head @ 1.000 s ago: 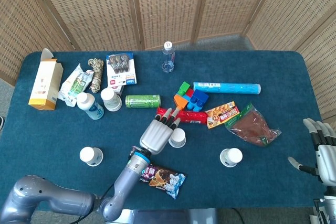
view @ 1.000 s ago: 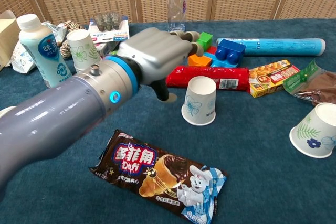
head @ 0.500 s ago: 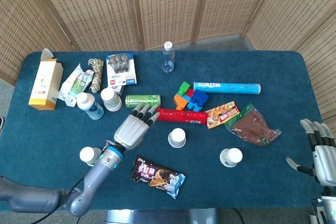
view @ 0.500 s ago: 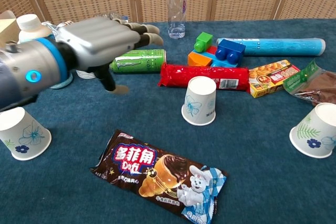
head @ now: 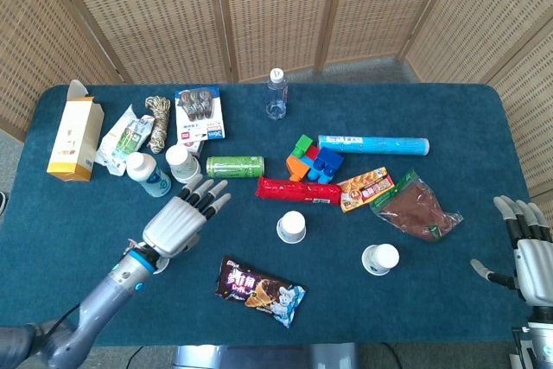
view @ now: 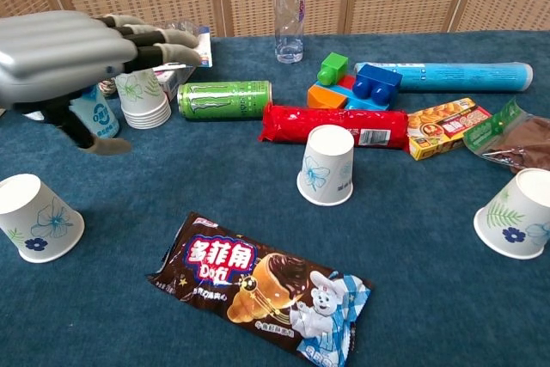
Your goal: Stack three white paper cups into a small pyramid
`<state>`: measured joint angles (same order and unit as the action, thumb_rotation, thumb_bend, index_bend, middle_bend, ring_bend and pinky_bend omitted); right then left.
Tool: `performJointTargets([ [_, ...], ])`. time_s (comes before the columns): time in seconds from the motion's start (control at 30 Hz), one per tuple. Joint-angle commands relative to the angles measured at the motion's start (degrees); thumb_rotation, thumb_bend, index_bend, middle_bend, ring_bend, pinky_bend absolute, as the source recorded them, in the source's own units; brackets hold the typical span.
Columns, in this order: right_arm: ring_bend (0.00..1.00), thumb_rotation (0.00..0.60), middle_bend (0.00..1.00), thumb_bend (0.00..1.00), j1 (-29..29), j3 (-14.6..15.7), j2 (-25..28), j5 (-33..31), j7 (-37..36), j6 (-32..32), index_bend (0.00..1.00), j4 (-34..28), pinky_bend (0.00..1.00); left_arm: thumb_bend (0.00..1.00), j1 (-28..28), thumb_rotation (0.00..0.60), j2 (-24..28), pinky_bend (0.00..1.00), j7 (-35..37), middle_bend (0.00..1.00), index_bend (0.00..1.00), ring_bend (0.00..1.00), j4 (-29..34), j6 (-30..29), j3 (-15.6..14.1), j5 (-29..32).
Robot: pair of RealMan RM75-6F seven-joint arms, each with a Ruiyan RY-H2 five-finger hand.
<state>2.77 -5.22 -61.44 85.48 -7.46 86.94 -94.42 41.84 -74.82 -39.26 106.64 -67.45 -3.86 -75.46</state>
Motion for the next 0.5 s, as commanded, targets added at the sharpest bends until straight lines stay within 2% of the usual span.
performJointTargets([
  [0.03, 0.0, 0.6, 0.0, 0.16, 0.0, 0.0, 0.0, 0.1, 0.2, 0.0, 0.01, 0.0, 0.0, 0.3, -2.2, 0.6, 2.9, 0.0, 3.9, 0.0, 0.02, 0.0, 0.0, -1.0, -2.3, -4.1],
  [0.5, 0.0, 0.6, 0.0, 0.15, -0.1, 0.0, 0.0, 0.0, 0.3, 0.2, 0.01, -0.2, 0.0, 0.3, -9.7, 0.6, 10.4, 0.0, 18.4, 0.0, 0.0, 0.0, -5.2, -4.3, -8.2, -15.8],
])
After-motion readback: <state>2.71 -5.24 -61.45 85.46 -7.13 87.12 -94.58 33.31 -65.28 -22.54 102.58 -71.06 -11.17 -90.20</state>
